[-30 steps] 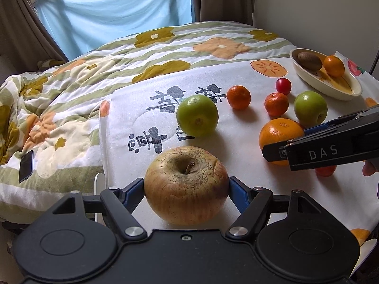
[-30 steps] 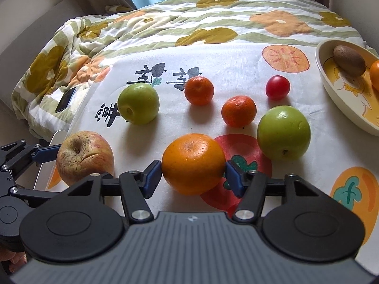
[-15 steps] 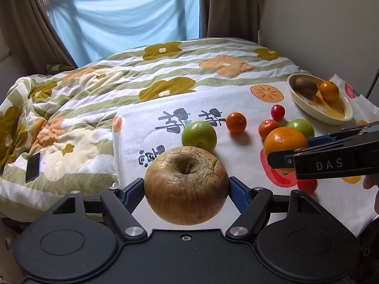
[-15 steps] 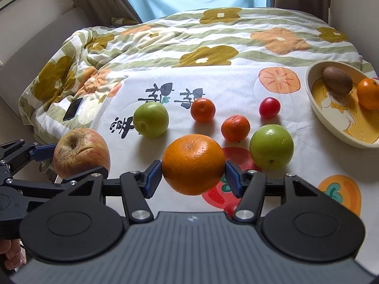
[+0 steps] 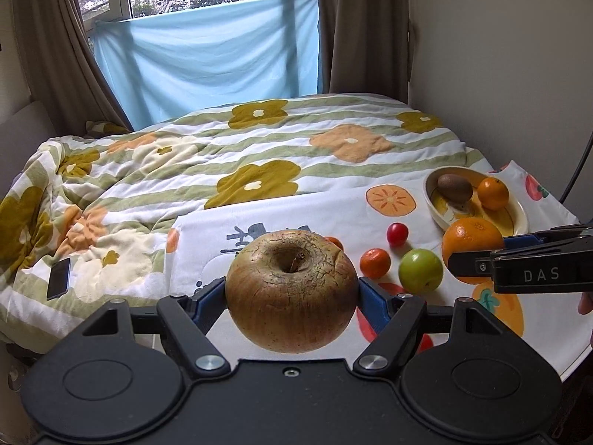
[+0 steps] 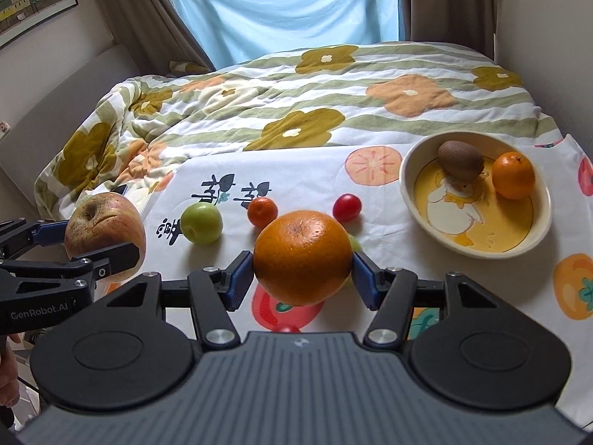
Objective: Organize fruits
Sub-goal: 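Carry the apple and orange over the duck bowl with both tools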
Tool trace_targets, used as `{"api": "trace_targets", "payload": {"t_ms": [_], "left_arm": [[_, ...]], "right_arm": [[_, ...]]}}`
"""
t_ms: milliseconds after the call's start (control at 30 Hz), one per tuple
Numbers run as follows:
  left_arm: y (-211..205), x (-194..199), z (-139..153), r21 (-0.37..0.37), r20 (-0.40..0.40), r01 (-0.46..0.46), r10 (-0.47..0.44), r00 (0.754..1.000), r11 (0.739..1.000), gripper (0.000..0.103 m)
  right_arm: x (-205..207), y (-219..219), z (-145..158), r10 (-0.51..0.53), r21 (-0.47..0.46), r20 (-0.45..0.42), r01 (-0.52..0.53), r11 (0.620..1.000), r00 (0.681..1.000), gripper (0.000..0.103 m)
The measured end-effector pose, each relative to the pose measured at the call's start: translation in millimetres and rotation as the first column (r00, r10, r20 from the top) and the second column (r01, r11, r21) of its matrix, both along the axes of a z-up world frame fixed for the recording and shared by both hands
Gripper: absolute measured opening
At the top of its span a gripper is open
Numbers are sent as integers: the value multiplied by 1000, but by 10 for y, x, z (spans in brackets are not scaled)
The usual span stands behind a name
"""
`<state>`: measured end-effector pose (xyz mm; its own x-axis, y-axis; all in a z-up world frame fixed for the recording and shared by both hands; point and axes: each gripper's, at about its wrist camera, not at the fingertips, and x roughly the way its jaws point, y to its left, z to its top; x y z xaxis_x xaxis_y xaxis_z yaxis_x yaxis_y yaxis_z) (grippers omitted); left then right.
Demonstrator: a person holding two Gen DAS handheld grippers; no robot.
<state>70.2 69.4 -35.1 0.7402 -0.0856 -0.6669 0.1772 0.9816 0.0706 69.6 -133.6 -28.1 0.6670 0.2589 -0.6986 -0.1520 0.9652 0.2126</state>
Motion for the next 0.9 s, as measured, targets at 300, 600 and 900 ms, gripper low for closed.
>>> {"api": "trace_targets", "payload": {"t_ms": [300, 600, 900], "left_arm": [[-728, -4, 121, -45, -8, -38, 37, 999, 998, 79], [-1507, 161, 52, -73, -11, -38, 37, 999, 997, 79], [-2083, 525, -154, -81, -34, -20, 18, 999, 997, 79]], "right_arm": [[68, -839, 121, 21, -17, 16, -20, 1000, 1000, 73], [254, -1652, 80, 19, -29, 20, -18, 999, 1000, 73], [513, -2196, -38, 21, -37, 14, -20, 999, 1000, 73]]}}
